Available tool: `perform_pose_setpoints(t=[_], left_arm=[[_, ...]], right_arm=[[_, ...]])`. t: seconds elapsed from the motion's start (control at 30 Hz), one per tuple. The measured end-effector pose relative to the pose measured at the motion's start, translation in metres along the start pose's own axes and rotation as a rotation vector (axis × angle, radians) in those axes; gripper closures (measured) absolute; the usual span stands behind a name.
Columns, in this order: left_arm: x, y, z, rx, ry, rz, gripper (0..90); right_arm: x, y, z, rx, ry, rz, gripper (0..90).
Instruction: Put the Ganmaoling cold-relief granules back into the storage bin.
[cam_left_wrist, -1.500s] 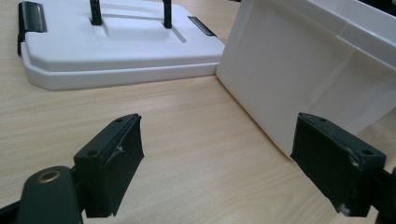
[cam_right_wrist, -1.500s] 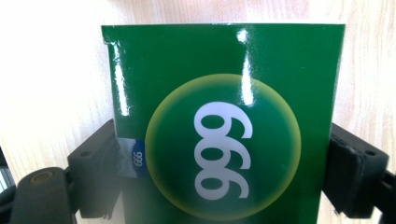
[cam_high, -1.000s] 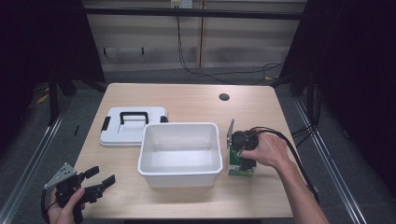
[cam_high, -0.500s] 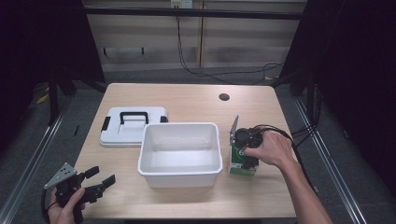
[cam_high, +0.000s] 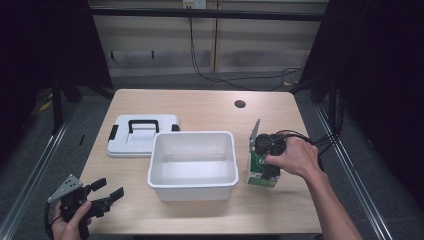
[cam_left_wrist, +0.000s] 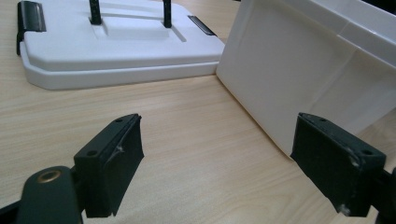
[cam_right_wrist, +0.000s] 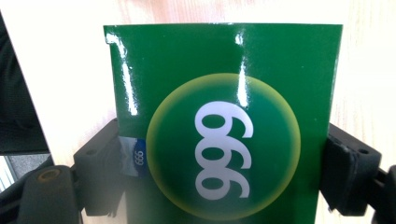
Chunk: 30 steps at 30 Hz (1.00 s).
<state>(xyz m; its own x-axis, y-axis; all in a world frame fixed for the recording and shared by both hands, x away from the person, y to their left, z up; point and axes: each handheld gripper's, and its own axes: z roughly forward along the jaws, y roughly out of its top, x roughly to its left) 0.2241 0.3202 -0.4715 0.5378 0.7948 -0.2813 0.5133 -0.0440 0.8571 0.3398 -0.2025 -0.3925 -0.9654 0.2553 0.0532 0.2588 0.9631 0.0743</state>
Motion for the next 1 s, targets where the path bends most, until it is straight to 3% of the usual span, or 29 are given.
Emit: perform_pose_setpoints(t=[0.57,1.0], left_arm=[[0.0,0.0,0.0,-0.002,-0.001,-0.004,16.1],[0.0,0.0,0.0,0.004,-0.001,0.002,16.1]], right_arm=[[0.005,0.009,-0.037,-0.012,-0.009,0.002,16.1],[0.007,0.004,-0.067,-0.043,-0.032,0.013,16.1]])
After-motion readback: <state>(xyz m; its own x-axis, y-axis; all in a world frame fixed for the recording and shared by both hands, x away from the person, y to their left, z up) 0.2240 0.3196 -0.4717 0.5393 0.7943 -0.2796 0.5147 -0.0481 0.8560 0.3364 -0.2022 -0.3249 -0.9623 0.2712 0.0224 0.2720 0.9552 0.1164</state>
